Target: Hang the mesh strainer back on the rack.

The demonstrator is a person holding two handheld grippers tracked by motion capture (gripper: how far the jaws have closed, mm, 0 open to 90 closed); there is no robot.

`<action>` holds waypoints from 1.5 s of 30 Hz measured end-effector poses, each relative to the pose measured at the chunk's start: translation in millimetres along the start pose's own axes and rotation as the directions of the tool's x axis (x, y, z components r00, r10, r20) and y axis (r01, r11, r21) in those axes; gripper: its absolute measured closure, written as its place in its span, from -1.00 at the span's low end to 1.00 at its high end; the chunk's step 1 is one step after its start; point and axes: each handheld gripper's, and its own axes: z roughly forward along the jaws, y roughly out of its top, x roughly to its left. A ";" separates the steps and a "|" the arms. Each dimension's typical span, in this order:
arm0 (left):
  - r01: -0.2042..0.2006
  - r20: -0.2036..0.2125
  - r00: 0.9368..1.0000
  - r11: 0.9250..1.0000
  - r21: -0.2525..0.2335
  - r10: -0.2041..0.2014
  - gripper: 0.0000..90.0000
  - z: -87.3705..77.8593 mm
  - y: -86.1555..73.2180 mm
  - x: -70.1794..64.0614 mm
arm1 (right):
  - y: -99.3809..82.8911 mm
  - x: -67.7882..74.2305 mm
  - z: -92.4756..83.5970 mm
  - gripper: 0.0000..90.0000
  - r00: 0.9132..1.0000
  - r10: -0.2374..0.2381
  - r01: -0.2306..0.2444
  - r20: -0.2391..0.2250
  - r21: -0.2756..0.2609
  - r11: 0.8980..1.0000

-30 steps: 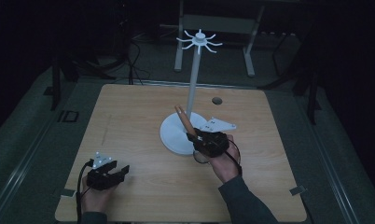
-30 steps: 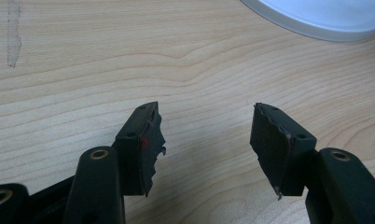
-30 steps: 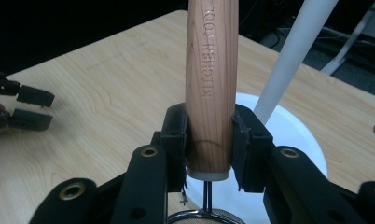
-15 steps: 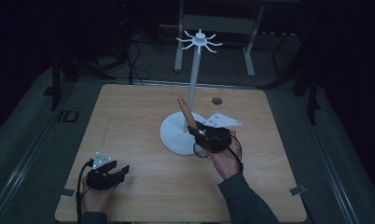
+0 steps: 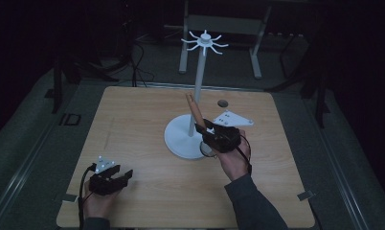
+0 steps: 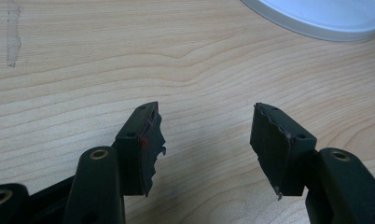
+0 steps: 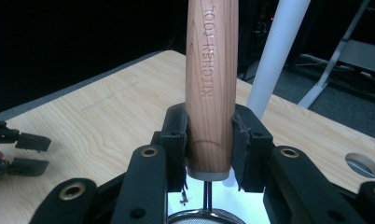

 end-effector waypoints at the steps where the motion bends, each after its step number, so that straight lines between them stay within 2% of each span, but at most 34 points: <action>1: 0.001 0.000 1.000 1.000 0.000 -0.001 -0.05 0.1 0.0 -0.1 | 0.8 -0.3 -0.5 0.53 1.000 0.002 -0.002 0.000 -0.003 1.000; 28: 0.005 -0.002 1.000 1.000 -0.003 -0.005 -0.05 -0.3 -0.1 0.3 | 14.7 -11.4 -12.2 0.53 0.999 0.040 -0.039 0.010 -0.081 0.996; 45: 0.005 -0.002 1.000 1.000 -0.003 -0.005 -0.05 -0.3 -0.1 0.3 | 24.7 -19.9 -23.3 0.53 0.997 0.078 -0.076 0.004 -0.142 0.987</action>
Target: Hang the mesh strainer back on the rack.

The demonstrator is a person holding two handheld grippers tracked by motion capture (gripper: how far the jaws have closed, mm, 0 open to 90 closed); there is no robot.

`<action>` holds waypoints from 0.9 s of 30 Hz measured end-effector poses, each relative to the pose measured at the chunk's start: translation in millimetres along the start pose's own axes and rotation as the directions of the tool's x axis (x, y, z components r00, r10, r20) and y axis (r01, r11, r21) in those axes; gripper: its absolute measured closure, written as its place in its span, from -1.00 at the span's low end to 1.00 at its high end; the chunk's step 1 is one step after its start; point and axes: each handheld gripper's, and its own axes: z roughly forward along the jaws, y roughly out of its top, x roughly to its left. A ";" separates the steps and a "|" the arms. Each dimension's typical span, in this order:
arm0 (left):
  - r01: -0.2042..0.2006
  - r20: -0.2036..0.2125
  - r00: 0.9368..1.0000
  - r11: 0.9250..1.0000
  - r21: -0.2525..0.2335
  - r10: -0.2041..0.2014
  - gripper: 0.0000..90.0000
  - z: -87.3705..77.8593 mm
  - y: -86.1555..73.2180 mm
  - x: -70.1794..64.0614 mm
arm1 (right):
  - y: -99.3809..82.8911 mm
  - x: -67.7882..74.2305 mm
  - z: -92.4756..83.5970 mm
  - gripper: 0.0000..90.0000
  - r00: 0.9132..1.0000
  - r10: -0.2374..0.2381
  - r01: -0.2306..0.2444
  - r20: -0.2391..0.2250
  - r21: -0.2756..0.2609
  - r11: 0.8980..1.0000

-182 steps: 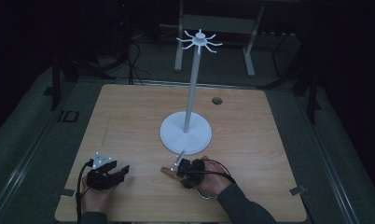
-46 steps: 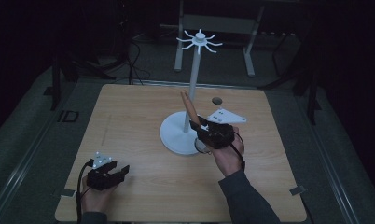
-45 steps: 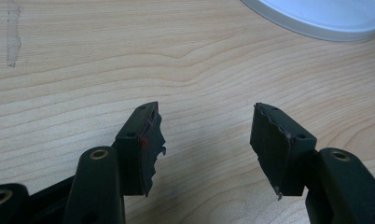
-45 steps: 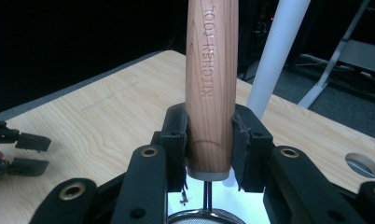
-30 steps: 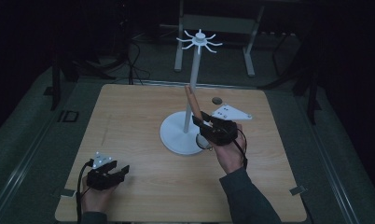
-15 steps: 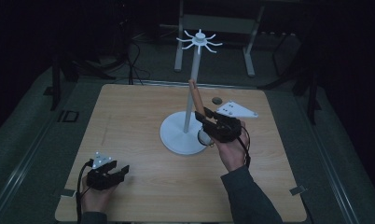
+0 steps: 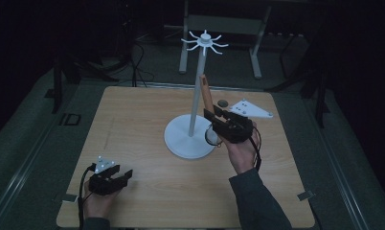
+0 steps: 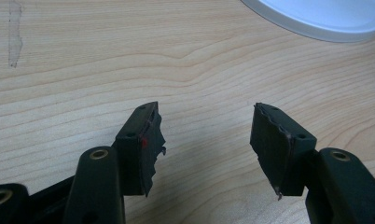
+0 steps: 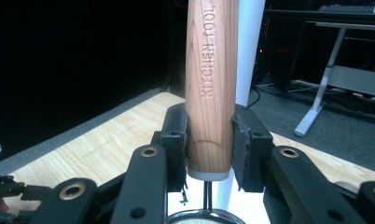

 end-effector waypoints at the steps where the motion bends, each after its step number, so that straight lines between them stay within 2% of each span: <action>1: 0.000 0.000 1.000 1.000 0.000 0.000 -0.05 0.0 0.0 0.0 | 0.5 -0.6 -0.3 0.53 1.000 -0.001 0.001 0.000 -0.004 1.000; 27: 0.000 -0.001 1.000 1.000 0.000 0.000 -0.05 -0.1 -0.1 0.0 | 11.2 -11.0 -12.1 0.53 0.999 0.042 -0.041 0.013 -0.066 0.997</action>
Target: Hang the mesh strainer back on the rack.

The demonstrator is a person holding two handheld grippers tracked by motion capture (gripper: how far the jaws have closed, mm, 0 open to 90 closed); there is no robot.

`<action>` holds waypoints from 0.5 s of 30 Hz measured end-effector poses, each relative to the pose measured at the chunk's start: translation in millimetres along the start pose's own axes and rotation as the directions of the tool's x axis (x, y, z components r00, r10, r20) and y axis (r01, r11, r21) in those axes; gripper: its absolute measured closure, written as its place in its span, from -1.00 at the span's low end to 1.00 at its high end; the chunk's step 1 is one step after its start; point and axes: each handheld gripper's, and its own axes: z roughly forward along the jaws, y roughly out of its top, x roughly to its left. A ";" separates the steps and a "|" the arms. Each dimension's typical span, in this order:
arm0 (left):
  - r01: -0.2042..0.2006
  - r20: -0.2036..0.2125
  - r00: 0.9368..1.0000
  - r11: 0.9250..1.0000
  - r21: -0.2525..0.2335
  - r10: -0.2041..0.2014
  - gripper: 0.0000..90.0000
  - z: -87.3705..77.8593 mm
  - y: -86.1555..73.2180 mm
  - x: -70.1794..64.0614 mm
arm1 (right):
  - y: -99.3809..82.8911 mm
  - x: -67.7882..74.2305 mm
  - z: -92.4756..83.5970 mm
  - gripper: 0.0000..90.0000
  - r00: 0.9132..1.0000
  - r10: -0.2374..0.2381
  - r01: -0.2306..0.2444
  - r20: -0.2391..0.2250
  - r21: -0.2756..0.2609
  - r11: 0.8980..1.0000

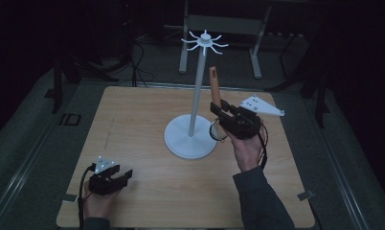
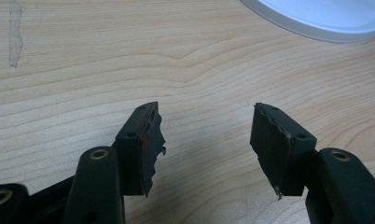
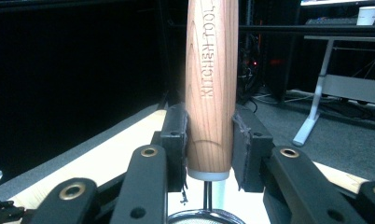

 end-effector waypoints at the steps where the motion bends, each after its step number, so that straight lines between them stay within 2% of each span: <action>1: 0.000 0.001 1.000 1.000 0.000 0.000 -0.05 0.1 0.0 -0.1 | 0.6 -0.1 -0.5 0.53 1.000 0.003 -0.003 0.000 -0.002 1.000; 6: 0.000 0.000 1.000 1.000 0.001 0.000 -0.05 0.0 0.0 0.0 | 4.4 -1.4 -2.9 0.53 1.000 0.006 -0.006 0.003 -0.017 1.000; 15: -0.001 0.002 1.000 1.000 0.001 0.001 -0.05 0.4 0.0 -0.2 | 11.1 -5.4 -6.4 0.53 0.999 0.037 -0.037 -0.008 -0.041 0.998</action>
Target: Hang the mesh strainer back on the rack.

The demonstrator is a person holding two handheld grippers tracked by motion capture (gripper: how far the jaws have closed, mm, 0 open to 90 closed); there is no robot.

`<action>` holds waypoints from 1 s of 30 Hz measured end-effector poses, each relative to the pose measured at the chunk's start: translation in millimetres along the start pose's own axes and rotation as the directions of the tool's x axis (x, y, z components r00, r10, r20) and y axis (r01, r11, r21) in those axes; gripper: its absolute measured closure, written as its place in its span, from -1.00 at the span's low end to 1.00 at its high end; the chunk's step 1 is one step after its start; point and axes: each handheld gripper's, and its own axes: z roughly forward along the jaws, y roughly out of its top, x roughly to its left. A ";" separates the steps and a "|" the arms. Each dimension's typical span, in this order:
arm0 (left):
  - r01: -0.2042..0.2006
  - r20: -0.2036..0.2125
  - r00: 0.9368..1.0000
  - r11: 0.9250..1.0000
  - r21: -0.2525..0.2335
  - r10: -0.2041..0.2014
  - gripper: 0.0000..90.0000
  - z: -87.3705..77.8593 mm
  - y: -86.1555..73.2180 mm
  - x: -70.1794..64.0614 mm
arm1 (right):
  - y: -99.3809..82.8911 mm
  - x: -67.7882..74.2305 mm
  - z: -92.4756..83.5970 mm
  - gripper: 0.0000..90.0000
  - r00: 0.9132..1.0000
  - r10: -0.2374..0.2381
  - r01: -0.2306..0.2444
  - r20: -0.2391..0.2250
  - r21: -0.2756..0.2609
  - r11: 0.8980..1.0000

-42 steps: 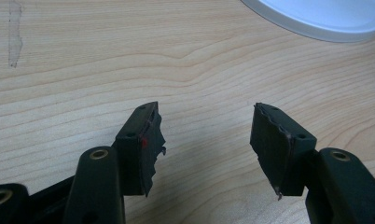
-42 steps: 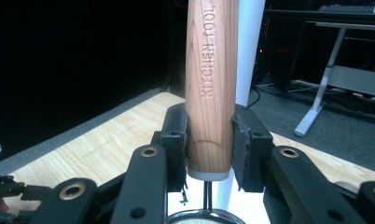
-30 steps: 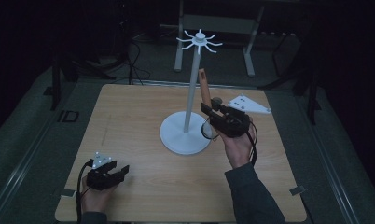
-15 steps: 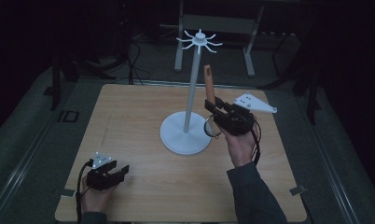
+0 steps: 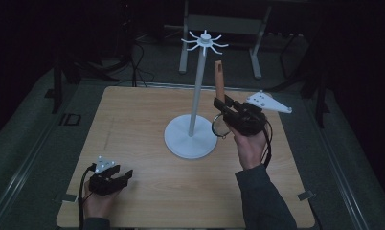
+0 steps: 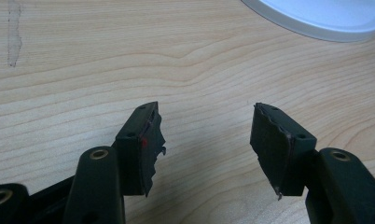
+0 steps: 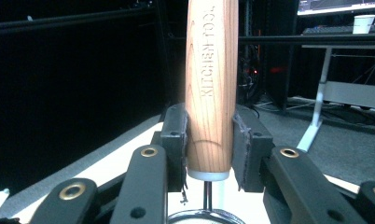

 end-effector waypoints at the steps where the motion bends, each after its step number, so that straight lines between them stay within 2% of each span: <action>1: 0.000 -0.001 1.000 1.000 0.000 0.000 -0.05 0.1 0.0 0.0 | 0.6 -0.9 -0.2 0.53 1.000 -0.001 0.001 -0.001 -0.006 1.000; 17: 0.001 -0.001 1.000 1.000 0.000 -0.001 -0.05 -0.1 0.0 0.2 | 12.8 -3.1 -2.9 0.53 0.999 0.035 -0.037 -0.025 -0.060 0.998; 30: 0.004 0.000 1.000 1.000 -0.003 -0.004 -0.05 -0.2 -0.1 0.4 | 17.1 -9.2 3.0 0.53 0.991 0.107 -0.113 -0.077 -0.082 0.990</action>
